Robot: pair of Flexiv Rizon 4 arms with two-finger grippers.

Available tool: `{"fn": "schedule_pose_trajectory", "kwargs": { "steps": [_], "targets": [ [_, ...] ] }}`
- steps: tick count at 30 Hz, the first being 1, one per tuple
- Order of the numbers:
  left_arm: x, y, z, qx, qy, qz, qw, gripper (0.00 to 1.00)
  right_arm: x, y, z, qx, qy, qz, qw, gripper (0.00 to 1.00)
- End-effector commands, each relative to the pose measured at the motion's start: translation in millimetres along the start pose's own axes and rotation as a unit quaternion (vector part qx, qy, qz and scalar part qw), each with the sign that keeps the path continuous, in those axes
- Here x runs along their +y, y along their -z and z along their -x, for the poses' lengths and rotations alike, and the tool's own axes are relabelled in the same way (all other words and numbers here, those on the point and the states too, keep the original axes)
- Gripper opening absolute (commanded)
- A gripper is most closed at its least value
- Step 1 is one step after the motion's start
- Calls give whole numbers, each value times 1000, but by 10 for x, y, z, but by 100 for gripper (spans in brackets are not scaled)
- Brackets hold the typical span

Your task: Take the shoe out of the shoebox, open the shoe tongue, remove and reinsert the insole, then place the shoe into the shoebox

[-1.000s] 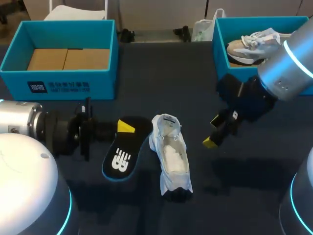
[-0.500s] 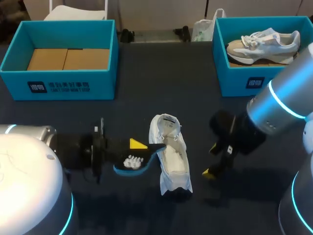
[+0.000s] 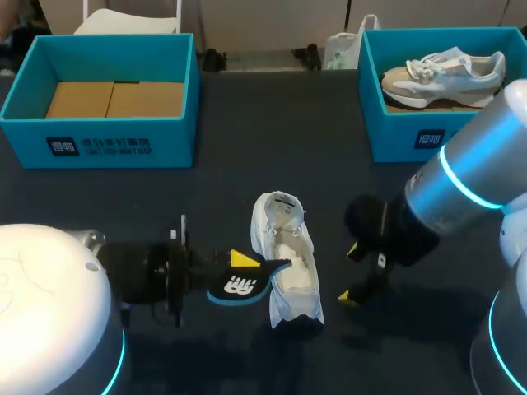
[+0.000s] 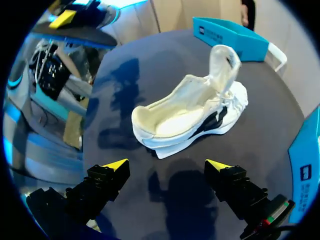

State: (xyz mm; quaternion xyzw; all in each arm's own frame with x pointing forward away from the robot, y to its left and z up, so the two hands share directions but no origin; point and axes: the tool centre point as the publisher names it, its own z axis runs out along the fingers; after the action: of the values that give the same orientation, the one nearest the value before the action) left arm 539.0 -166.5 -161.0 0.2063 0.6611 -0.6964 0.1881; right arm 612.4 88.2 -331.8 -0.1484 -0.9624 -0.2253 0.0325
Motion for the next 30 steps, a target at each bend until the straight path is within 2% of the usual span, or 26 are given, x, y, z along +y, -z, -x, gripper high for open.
{"fn": "schedule_pose_trajectory", "kwargs": {
  "steps": [1, 3, 10, 13, 18, 30],
  "targets": [
    [180, -233, -18, -18, 13, -4, 1000, 0, 5, -177, -16, -10, 9, 3, 1000, 100],
    [180, -233, -18, -18, 13, -4, 1000, 0, 36, -194, -10, -4, 18, -20, 1000, 100],
    [180, -233, -18, -18, 13, -4, 1000, 0, 36, -194, -10, -4, 18, -20, 1000, 100],
    [260, -308, -98, -7, 13, -4, 1000, 0, 78, -229, 23, -8, 24, -37, 999, 100],
    [386, -354, -127, -7, 24, -2, 1000, 0, 113, -267, 57, -16, 53, -34, 998, 100],
    [592, -424, -152, -7, 35, 5, 999, 0, 181, -167, 87, -36, 88, -43, 995, 100]
  ]
}}
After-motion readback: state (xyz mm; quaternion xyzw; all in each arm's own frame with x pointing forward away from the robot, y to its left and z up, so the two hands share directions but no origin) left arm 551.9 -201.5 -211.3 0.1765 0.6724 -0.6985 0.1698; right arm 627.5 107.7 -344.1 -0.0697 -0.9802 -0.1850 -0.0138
